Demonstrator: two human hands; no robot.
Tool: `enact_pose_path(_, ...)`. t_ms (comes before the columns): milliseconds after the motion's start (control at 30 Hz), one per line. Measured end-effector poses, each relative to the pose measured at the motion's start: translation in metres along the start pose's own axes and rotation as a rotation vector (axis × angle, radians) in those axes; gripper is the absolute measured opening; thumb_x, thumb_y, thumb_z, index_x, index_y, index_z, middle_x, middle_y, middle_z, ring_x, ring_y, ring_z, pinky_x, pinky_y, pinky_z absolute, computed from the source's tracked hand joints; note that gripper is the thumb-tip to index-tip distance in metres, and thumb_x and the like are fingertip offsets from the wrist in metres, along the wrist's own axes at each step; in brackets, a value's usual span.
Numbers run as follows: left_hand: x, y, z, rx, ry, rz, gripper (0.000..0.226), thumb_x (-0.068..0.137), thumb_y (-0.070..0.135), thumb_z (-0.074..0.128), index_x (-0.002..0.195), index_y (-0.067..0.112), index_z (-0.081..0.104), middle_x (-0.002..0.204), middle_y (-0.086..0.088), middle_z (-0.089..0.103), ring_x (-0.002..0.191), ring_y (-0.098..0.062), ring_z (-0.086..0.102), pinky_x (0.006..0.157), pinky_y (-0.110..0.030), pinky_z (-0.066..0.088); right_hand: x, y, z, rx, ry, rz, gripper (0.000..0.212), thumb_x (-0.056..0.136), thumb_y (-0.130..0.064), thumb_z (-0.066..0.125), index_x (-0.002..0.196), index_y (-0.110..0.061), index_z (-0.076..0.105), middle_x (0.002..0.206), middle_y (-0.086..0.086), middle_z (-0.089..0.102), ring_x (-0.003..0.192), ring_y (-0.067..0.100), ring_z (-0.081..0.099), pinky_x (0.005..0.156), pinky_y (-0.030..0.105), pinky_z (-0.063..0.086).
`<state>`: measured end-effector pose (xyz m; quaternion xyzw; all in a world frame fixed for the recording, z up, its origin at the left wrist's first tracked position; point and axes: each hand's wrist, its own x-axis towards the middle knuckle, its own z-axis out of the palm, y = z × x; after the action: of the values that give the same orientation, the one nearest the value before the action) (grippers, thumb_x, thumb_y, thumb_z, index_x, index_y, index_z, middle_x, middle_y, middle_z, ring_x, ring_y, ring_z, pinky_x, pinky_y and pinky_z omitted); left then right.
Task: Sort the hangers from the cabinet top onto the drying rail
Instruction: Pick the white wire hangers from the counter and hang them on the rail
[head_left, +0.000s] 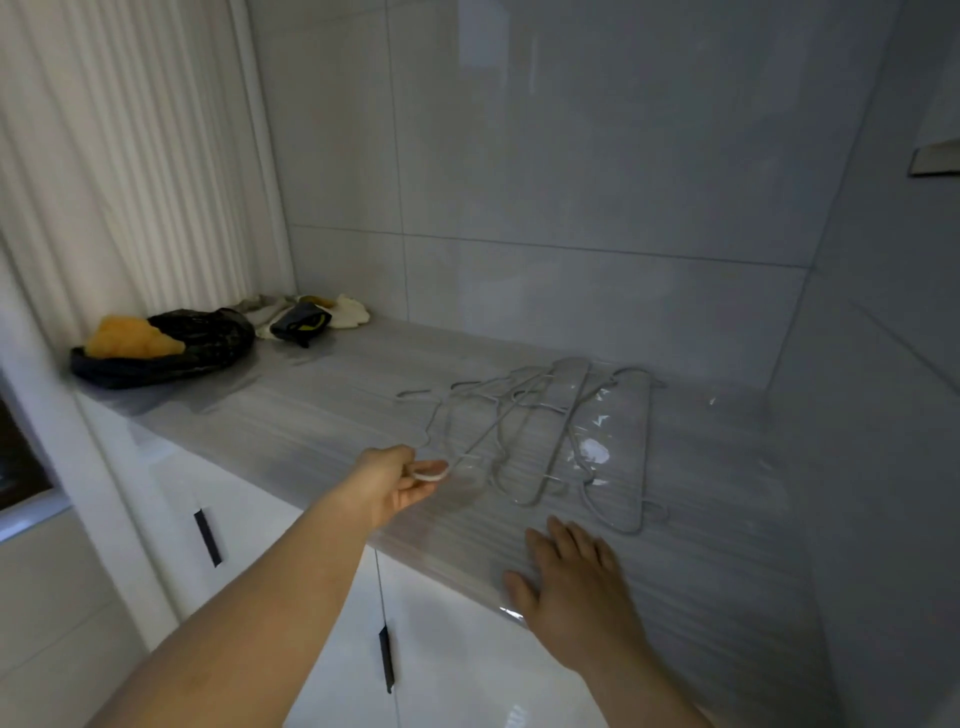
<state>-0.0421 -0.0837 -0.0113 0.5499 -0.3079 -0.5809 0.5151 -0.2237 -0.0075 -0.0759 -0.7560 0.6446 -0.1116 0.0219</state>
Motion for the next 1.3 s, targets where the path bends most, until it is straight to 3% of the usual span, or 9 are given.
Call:
enact_pose_path(100,-0.019,0.003,-0.01,0.007,-0.041,0.028,0.035,0.096,0.002,0.029,0.13,-0.008,0.033,0.127,-0.028,0.051,0.079,-0.028,0.061,0.05,-0.024,0.051,0.001,0.001,0.002,0.008,-0.005,0.008,0.06,0.091,-0.052,0.031,0.143,-0.024,0.024,0.156,0.0,0.014,0.141,0.011,0.011,0.115,0.034,0.006)
enact_pose_path(267,-0.07,0.007,-0.036,0.089,-0.036,0.185,0.02,0.097,0.008,0.036,0.114,0.006,0.047,0.083,-0.01,0.068,0.044,-0.01,0.065,0.038,-0.015,0.048,0.0,0.001,0.001,0.008,0.02,0.006,0.057,0.092,-0.052,0.031,0.142,-0.025,0.027,0.155,-0.001,0.018,0.141,0.012,0.015,0.115,0.033,0.009)
enact_pose_path(400,-0.128,0.004,-0.066,0.125,0.034,0.288,0.02,0.095,0.005,0.039,0.087,0.017,0.053,0.056,0.003,0.071,0.047,-0.011,0.067,0.038,-0.018,0.05,-0.007,-0.001,-0.006,0.065,0.098,-0.04,0.054,0.092,-0.043,0.041,0.137,-0.015,0.038,0.146,0.005,0.037,0.135,0.018,0.032,0.11,0.029,0.023)
enact_pose_path(500,-0.177,-0.002,-0.086,0.087,0.125,0.37,0.021,0.094,0.002,0.04,0.087,0.013,0.056,0.057,0.0,0.071,0.047,-0.014,0.067,0.039,-0.018,0.049,-0.016,-0.013,-0.019,0.245,0.205,-0.017,0.042,0.092,-0.031,0.048,0.128,-0.01,0.048,0.135,0.009,0.05,0.125,0.024,0.043,0.101,0.028,0.031)
enact_pose_path(600,-0.227,-0.018,-0.091,0.114,0.237,0.452,0.024,0.094,0.001,0.038,0.086,0.014,0.057,0.059,0.003,0.071,0.046,-0.013,0.066,0.04,-0.016,0.048,-0.032,-0.054,-0.042,0.688,0.233,-0.112,0.031,0.091,-0.019,0.054,0.116,-0.001,0.058,0.121,0.018,0.058,0.115,0.029,0.049,0.095,0.027,0.035)
enact_pose_path(800,-0.328,-0.059,-0.077,0.098,0.466,0.571,0.024,0.094,0.004,0.036,0.087,0.016,0.056,0.06,0.003,0.071,0.041,-0.012,0.062,0.038,-0.016,0.047,-0.092,-0.149,-0.101,1.176,-0.233,-0.329,0.029,0.096,-0.031,0.04,0.079,-0.015,0.056,0.087,-0.002,0.058,0.074,0.006,0.049,0.064,0.02,0.035)
enact_pose_path(933,-0.392,-0.082,-0.084,0.011,0.588,0.579,0.025,0.094,0.001,0.035,0.086,0.013,0.054,0.061,0.0,0.069,0.044,-0.013,0.064,0.04,-0.018,0.049,-0.141,-0.198,-0.128,1.363,-0.482,-0.353,0.03,0.094,-0.034,0.043,0.068,-0.023,0.051,0.075,-0.004,0.061,0.072,0.01,0.054,0.076,0.028,0.044)
enact_pose_path(1167,-0.496,-0.12,-0.109,0.127,0.751,0.51,0.02,0.093,0.003,0.04,0.082,0.012,0.054,0.055,0.007,0.069,0.054,-0.001,0.065,0.053,-0.014,0.051,-0.238,-0.251,-0.131,1.113,-0.825,-0.483,0.026,0.095,-0.011,0.042,0.07,-0.013,0.049,0.046,-0.001,0.059,0.04,0.009,0.053,0.037,0.015,0.044)
enact_pose_path(1300,-0.553,-0.142,-0.131,0.191,0.9,0.458,0.022,0.094,0.011,0.042,0.08,0.016,0.059,0.058,0.012,0.069,0.057,0.007,0.062,0.059,-0.01,0.049,-0.3,-0.275,-0.12,0.966,-0.863,-0.599,0.016,0.096,-0.01,0.036,0.085,-0.009,0.048,0.056,0.004,0.056,0.028,0.008,0.049,0.033,0.013,0.037)
